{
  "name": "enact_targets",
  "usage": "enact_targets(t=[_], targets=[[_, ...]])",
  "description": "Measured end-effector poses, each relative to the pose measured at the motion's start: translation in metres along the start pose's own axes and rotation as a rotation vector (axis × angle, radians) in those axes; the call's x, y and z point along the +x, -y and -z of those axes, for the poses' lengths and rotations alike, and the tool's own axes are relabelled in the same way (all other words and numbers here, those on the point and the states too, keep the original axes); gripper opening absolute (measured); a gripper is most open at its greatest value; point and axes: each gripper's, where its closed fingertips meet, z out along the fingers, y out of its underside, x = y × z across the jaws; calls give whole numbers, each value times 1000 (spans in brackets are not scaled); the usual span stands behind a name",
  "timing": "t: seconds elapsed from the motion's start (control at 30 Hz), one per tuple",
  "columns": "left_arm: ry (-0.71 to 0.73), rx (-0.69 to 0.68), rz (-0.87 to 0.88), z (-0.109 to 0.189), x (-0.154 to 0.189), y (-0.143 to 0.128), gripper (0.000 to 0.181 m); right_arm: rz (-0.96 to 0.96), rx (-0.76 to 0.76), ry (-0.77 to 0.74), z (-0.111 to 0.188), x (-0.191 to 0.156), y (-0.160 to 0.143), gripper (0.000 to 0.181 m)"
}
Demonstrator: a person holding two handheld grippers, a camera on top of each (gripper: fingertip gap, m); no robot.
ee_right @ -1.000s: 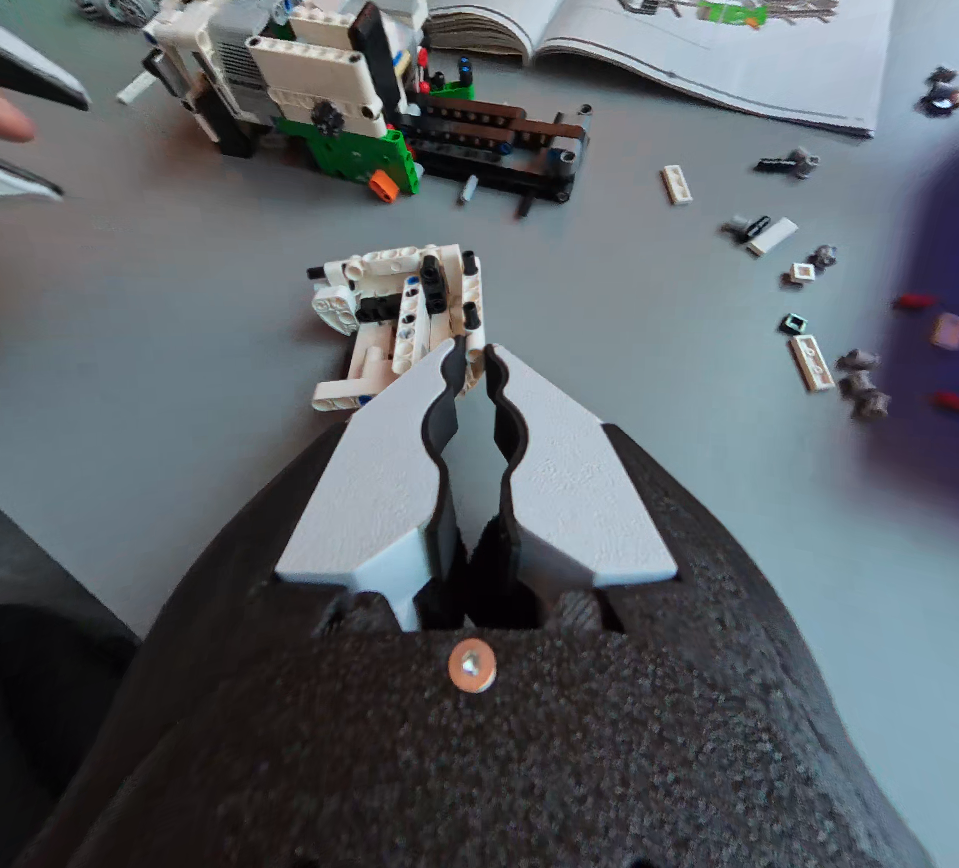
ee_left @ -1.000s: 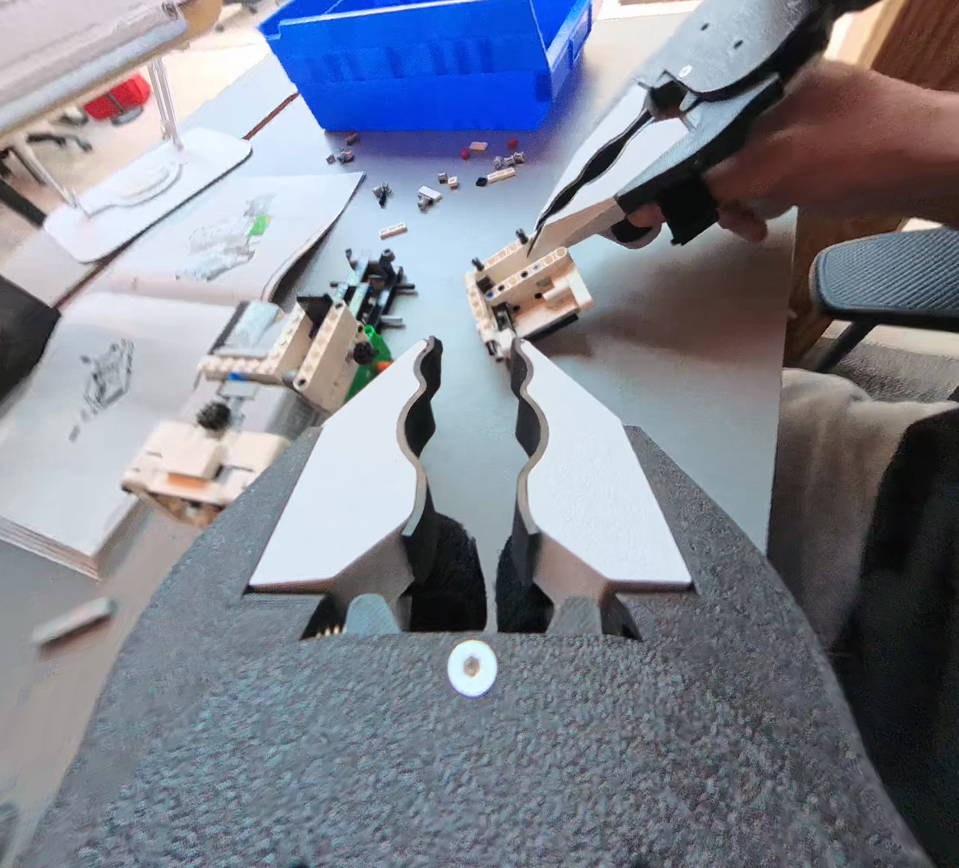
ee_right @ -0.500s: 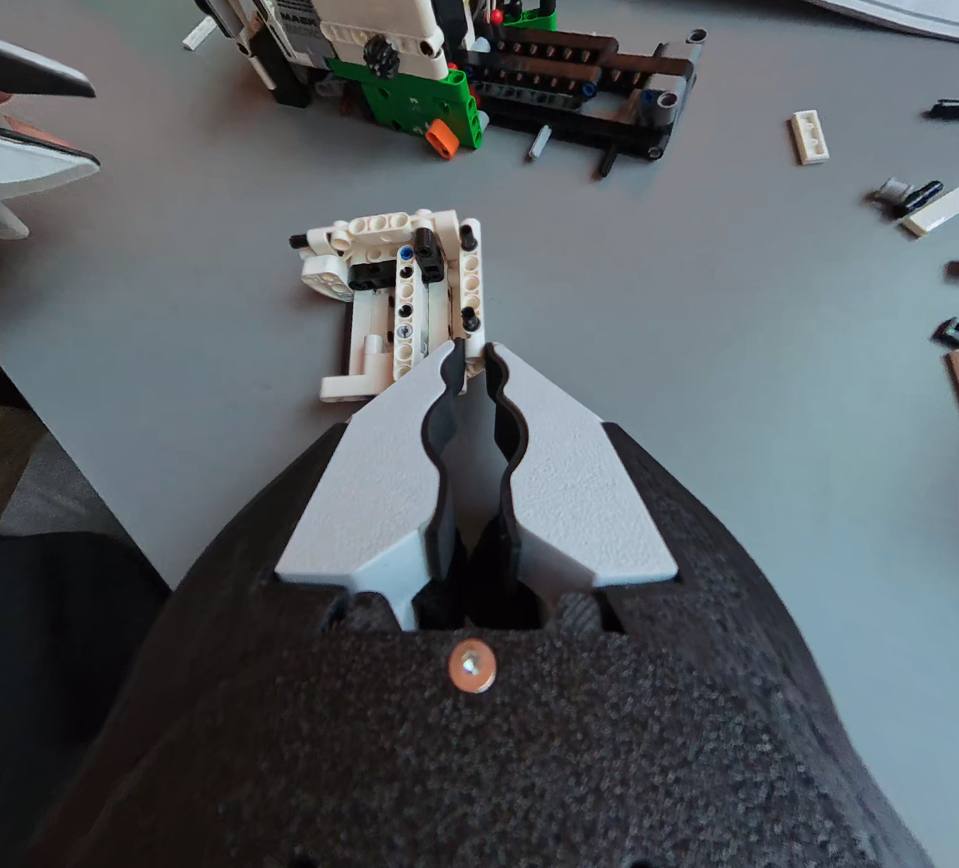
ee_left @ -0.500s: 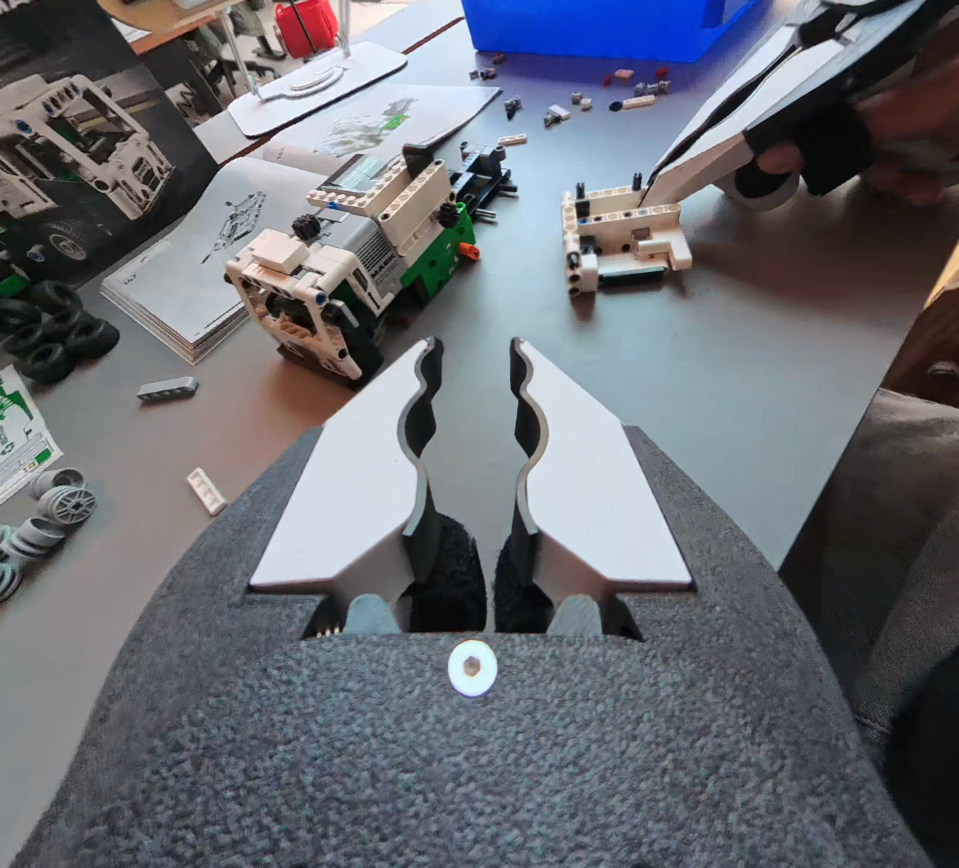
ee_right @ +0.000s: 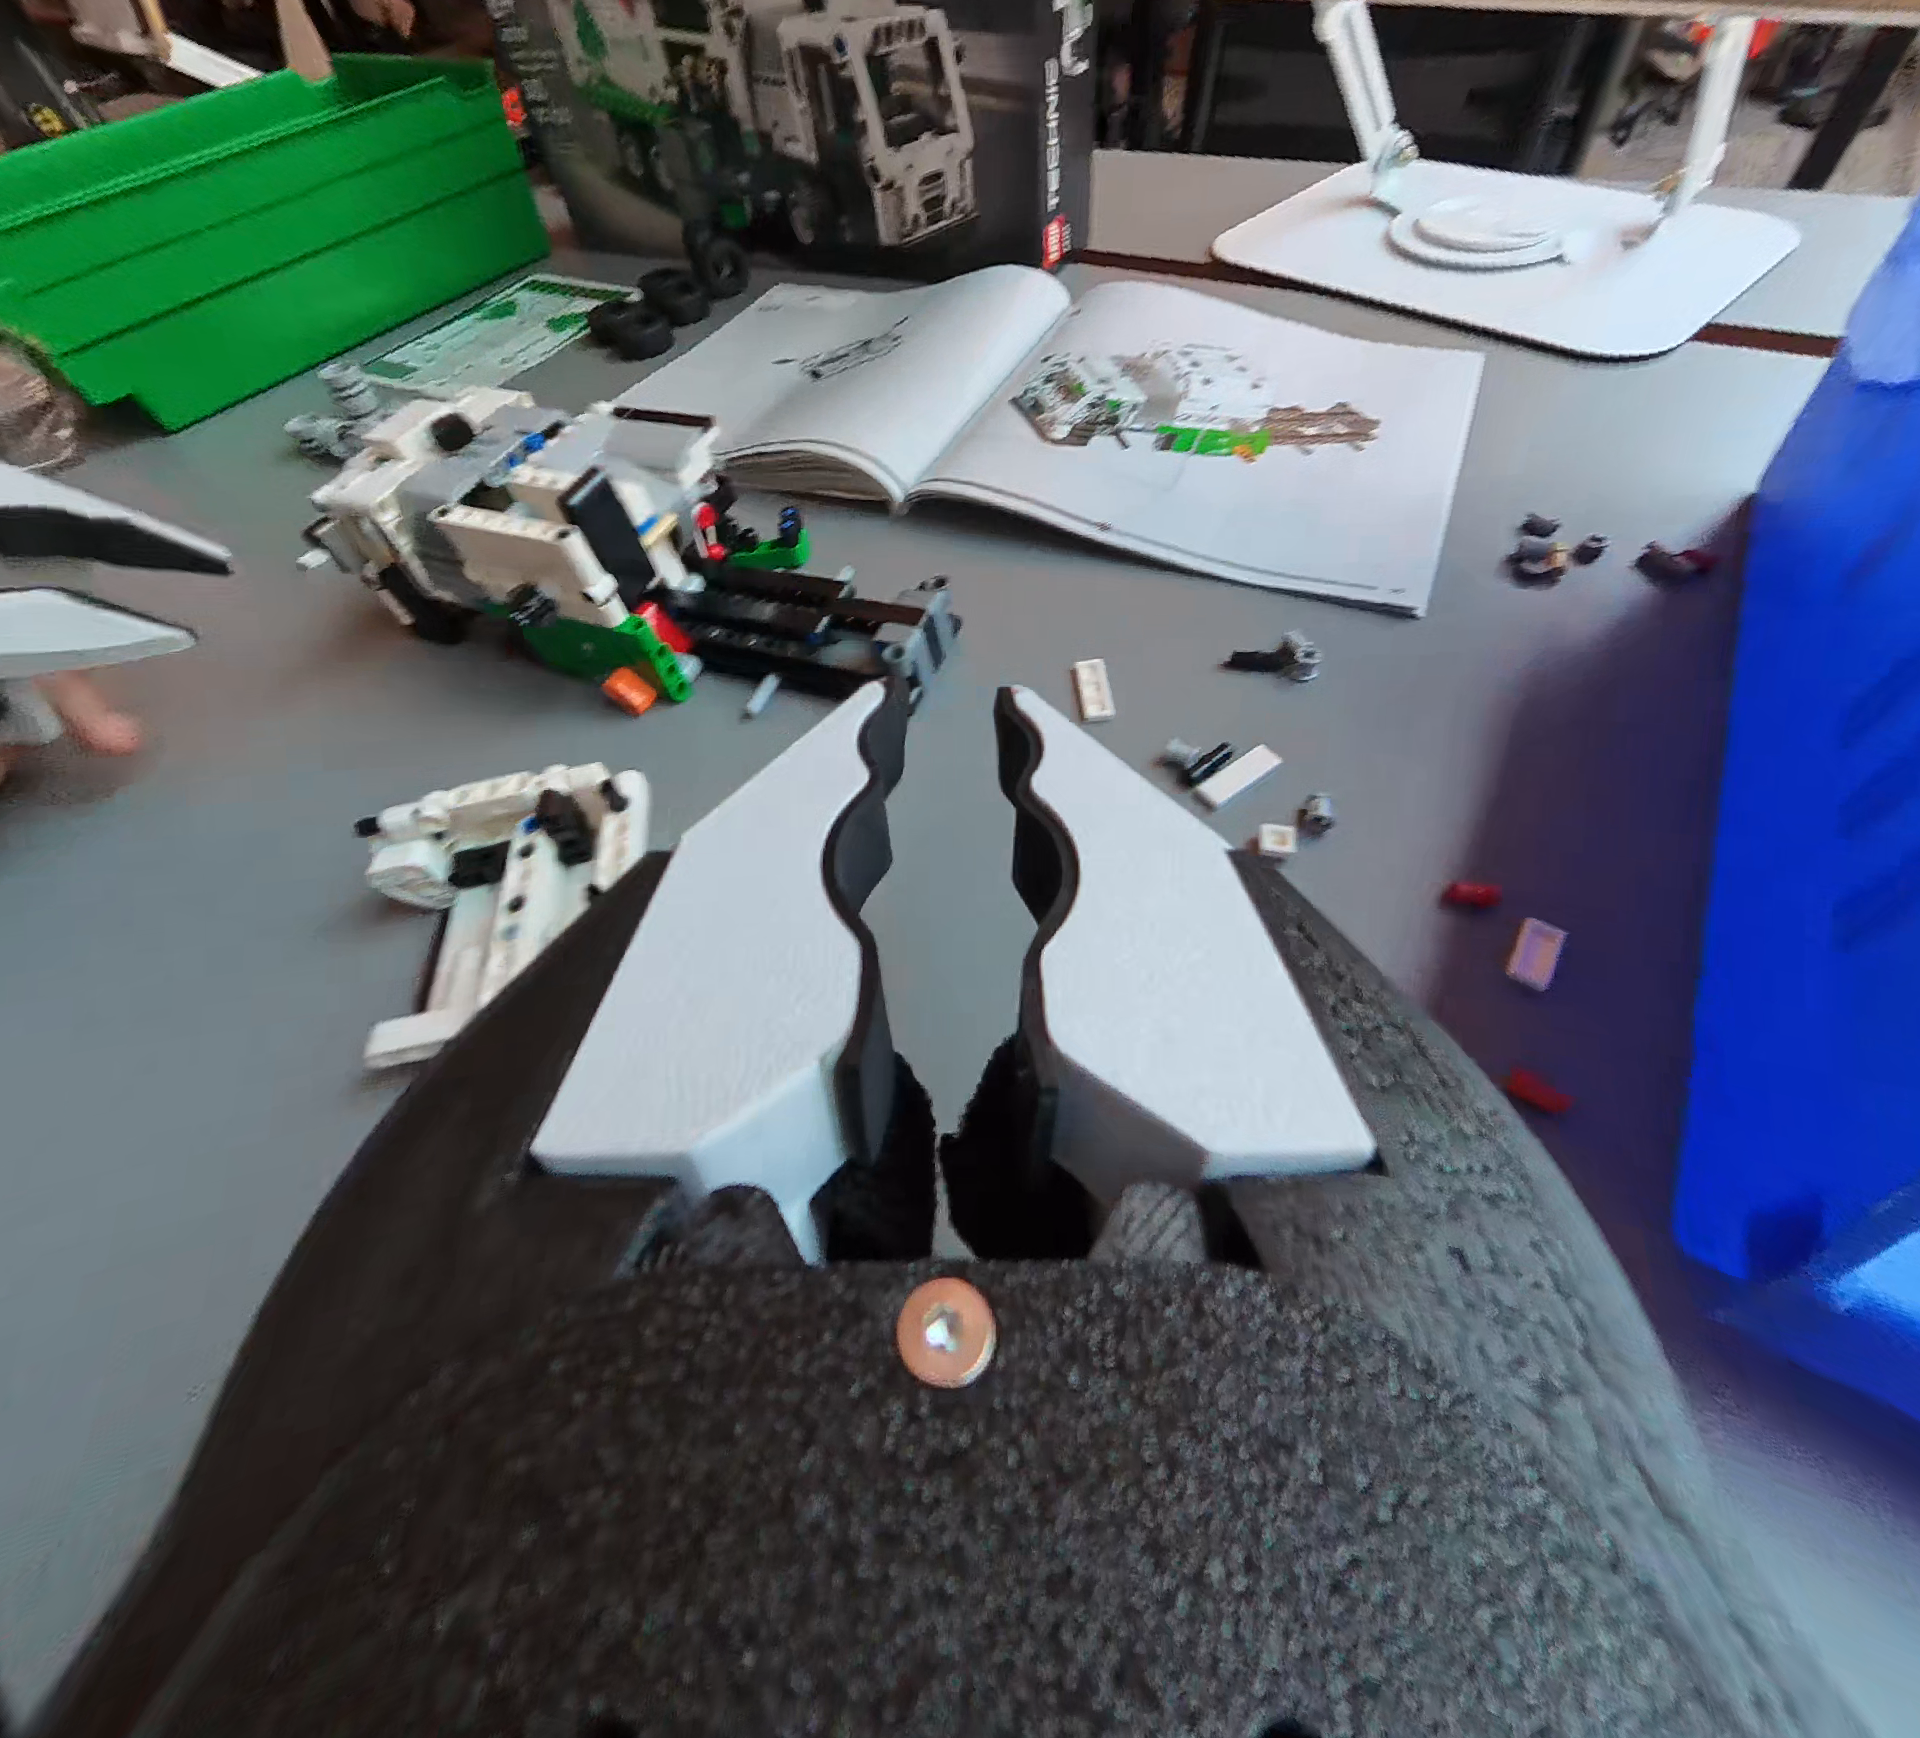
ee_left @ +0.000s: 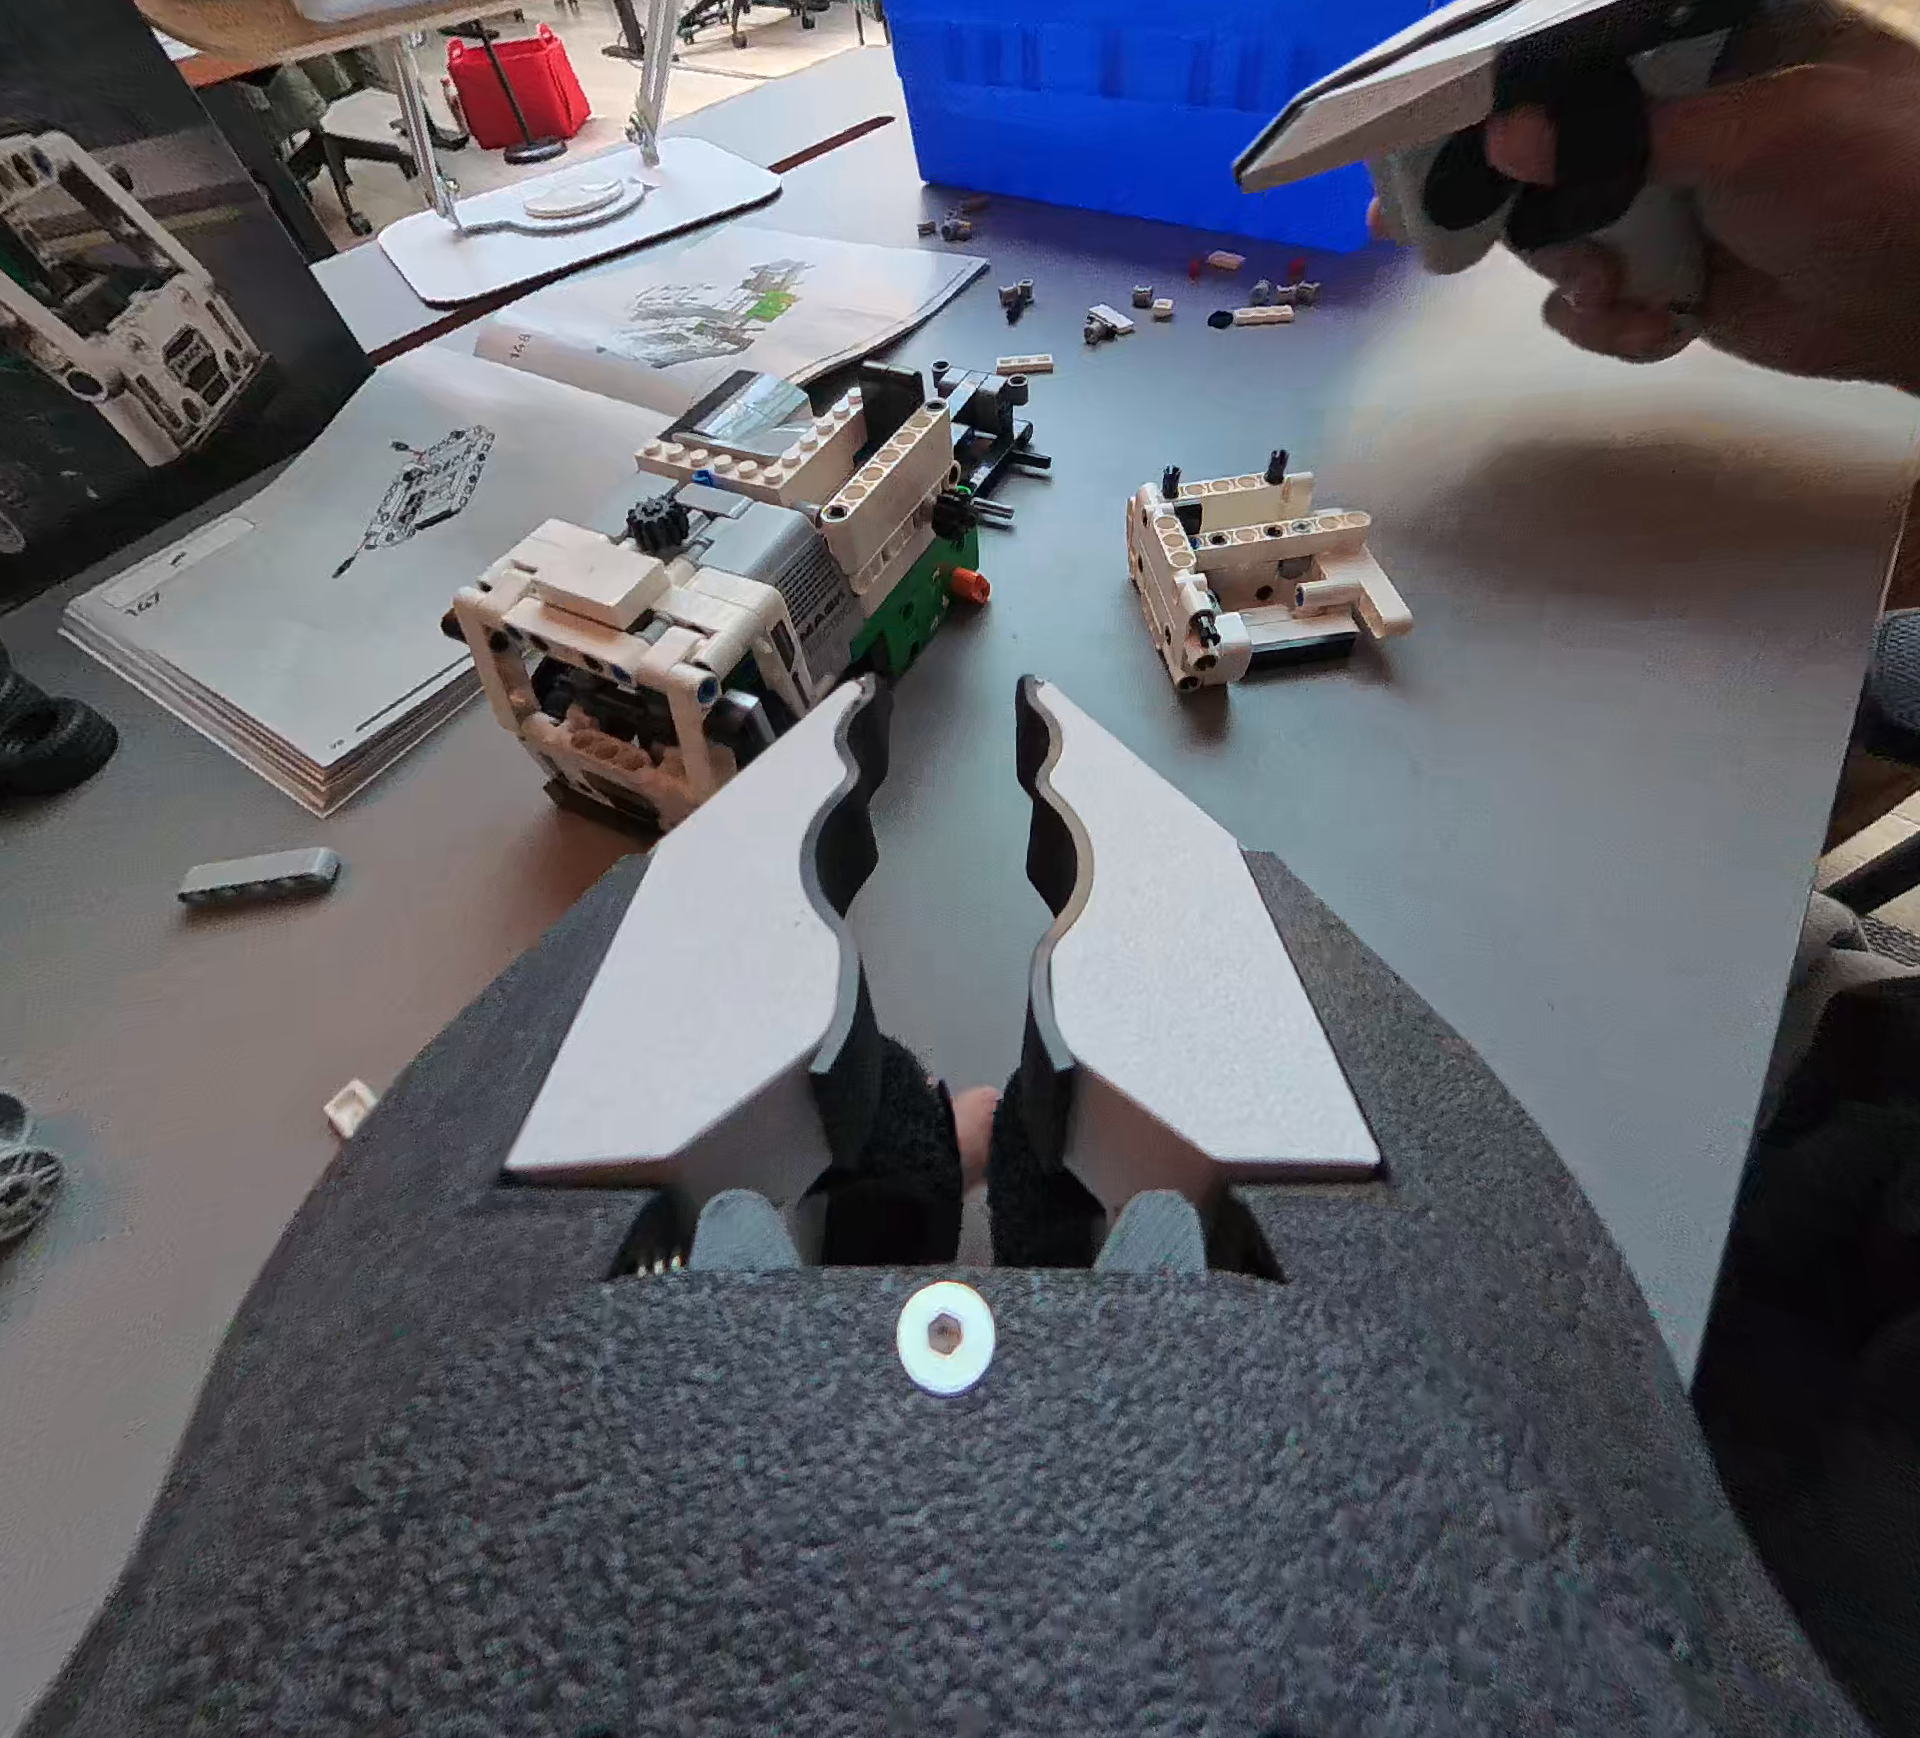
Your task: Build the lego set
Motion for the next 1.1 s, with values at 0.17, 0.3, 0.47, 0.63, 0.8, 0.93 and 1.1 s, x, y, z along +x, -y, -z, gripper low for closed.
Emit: enact_targets(t=[0.17, 0.3, 0.47, 0.63, 0.8, 0.93, 1.1], targets=[[-38, 11, -54, -13, 4, 5, 23, 3, 46, -80, -13, 25, 2, 16], [-36, 14, -22, -19, -2, 8, 22, 6, 66, -82, -12, 27, 5, 14], [-61, -45, 9, -28, -3, 2, 22, -1, 39, -70, -14, 26, 1, 14], [-45, -73, 5, -31, -5, -2, 21, -3, -13, -70, -18, 26, -6, 16], [-39, -104, 6, -34, -6, -6, 21, 0, -50, -45, -21, 22, -11, 18], [-20, -113, -1, -35, -7, -7, 20, -7, -54, -38, -22, 22, -11, 18], [5, -85, -4, -32, -11, -4, 17, -2, -77, -29, -24, 21, -14, 17]])
